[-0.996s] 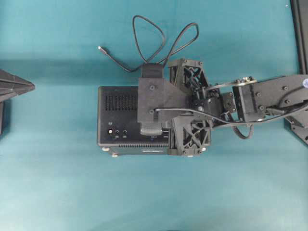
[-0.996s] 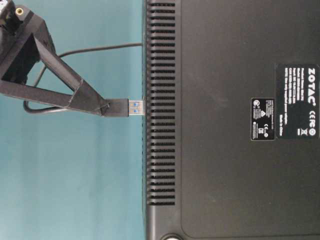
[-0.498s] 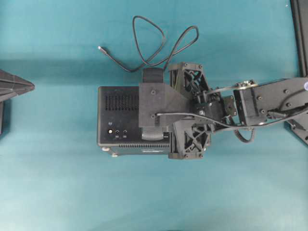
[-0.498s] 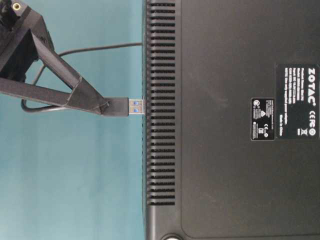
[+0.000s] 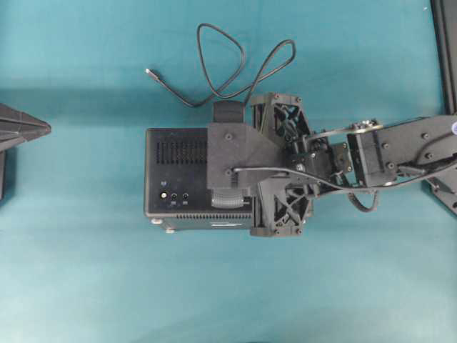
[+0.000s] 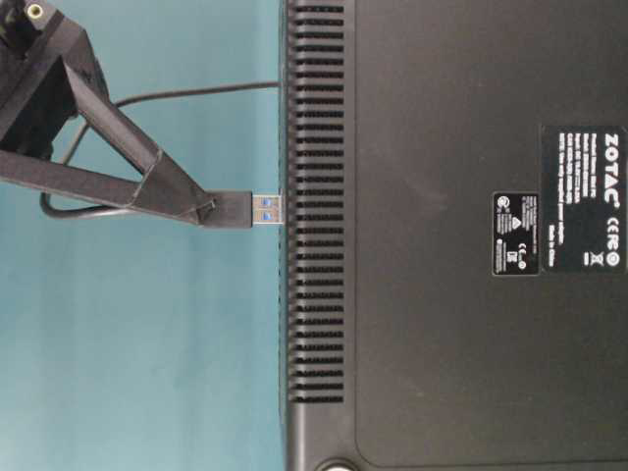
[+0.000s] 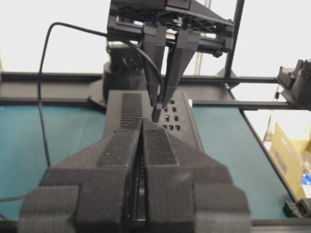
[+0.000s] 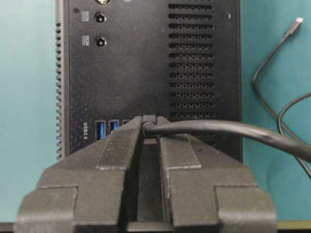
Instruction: Insert the USB into the PC box with both arms.
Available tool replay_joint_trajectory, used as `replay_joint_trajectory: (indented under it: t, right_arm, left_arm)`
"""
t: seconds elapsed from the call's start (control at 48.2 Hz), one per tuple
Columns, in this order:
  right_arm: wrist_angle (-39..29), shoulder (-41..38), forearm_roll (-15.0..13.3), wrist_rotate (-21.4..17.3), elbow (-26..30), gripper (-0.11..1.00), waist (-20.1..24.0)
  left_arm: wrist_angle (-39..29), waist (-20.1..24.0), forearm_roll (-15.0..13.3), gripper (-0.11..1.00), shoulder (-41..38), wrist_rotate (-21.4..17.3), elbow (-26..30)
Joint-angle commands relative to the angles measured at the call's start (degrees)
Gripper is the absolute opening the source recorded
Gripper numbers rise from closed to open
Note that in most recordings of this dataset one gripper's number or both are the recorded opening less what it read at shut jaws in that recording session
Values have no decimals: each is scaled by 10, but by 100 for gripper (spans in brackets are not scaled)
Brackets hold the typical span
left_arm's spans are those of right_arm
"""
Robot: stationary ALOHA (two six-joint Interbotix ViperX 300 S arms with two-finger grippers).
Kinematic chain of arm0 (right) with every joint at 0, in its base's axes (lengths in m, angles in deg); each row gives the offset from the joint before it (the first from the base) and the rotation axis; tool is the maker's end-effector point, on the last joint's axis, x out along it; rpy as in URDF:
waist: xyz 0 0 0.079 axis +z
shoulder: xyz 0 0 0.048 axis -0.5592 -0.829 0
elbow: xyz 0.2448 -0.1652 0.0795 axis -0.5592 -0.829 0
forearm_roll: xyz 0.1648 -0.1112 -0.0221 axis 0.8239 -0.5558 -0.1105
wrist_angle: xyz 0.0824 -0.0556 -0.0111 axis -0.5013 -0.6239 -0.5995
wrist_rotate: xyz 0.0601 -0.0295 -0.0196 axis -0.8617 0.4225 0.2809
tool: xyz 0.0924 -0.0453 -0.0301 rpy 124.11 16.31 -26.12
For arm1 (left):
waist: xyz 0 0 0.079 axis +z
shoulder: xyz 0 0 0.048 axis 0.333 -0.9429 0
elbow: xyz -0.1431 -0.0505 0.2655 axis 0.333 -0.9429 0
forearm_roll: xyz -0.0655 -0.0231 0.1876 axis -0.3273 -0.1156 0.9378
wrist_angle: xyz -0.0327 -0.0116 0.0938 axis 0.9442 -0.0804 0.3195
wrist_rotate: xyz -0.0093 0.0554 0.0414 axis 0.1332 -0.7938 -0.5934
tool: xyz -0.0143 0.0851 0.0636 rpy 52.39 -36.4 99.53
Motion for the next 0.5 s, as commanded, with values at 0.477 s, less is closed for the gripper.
replay_joint_trajectory:
  t: [0.477]
  right_arm:
    - [-3, 8, 8, -1, 1, 9, 12]
  left_arm:
    - [3, 0, 2, 0, -4, 2, 6]
